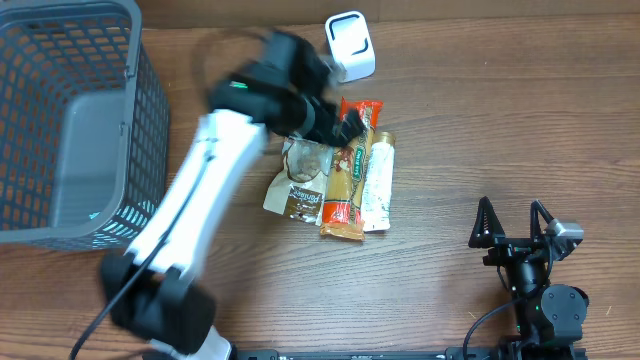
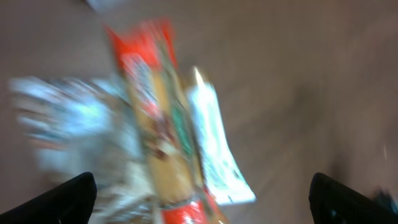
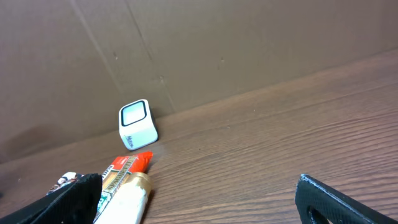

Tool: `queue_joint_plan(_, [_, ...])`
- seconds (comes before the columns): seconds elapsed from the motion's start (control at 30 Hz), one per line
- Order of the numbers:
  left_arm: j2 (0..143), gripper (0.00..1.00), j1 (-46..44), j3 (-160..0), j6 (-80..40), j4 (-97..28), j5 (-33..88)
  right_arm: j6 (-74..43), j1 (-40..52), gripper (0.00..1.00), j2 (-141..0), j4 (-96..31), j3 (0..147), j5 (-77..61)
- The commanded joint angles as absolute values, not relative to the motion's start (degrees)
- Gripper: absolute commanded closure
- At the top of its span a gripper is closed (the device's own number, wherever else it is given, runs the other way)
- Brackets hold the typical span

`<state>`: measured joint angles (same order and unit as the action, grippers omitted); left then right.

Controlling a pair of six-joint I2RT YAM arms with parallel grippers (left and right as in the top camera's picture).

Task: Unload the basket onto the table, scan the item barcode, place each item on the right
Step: 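Lift the snack bar out and lay it beside the tube, then reach the left gripper into the basket and grasp the green wipes pack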

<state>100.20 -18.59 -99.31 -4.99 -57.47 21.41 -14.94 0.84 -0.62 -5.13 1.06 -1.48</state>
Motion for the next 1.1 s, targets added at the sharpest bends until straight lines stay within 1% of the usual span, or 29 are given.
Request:
queue_joint_plan(0.0, [93.17,0.0,-12.73,-104.57,2.11,-58.35,13.06,-14.74,1.13,0.0,-0.16,-4.73,0.47,-1.13])
queue_joint_plan(0.07, [91.13,0.0,-8.82,-104.92,2.79,-58.52,8.45,-14.74,1.13,0.0,-0.16,-4.73,0.47,-1.13])
queue_joint_plan(0.13, [89.45,0.0,-3.09,-104.92,0.36,-59.48,3.14,-14.74,1.13,0.0,-0.16,-4.73,0.47,-1.13])
queue_joint_plan(0.27, [88.86,0.0,10.15,-104.84,-14.39,-62.65,-6.94,-14.74,1.13,0.0,-0.16,-4.73,0.47,-1.13])
queue_joint_plan(0.43, [91.64,0.0,26.76,-103.26,-26.37,-64.34,-7.86,-14.74,1.13,0.0,-0.16,-4.73,0.47,-1.13])
queue_joint_plan(0.53, [95.29,0.0,32.82,-103.09,-29.04,-65.52,-6.83,-14.74,1.13,0.0,-0.16,-4.73,0.47,-1.13])
queue_joint_plan(0.67, [100.84,0.0,36.1,-103.07,-28.99,-66.92,-5.93,-14.74,1.13,0.0,-0.16,-4.73,0.47,-1.13])
queue_joint_plan(0.87, [109.34,0.0,35.97,-103.0,-29.26,-69.3,-6.15,-14.74,1.13,0.0,-0.16,-4.71,0.47,-1.13])
queue_joint_plan(1.07, [115.61,0.0,35.97,-102.98,-33.08,-73.38,-7.18,-14.74,1.13,0.0,-0.16,-4.73,0.47,-1.13])
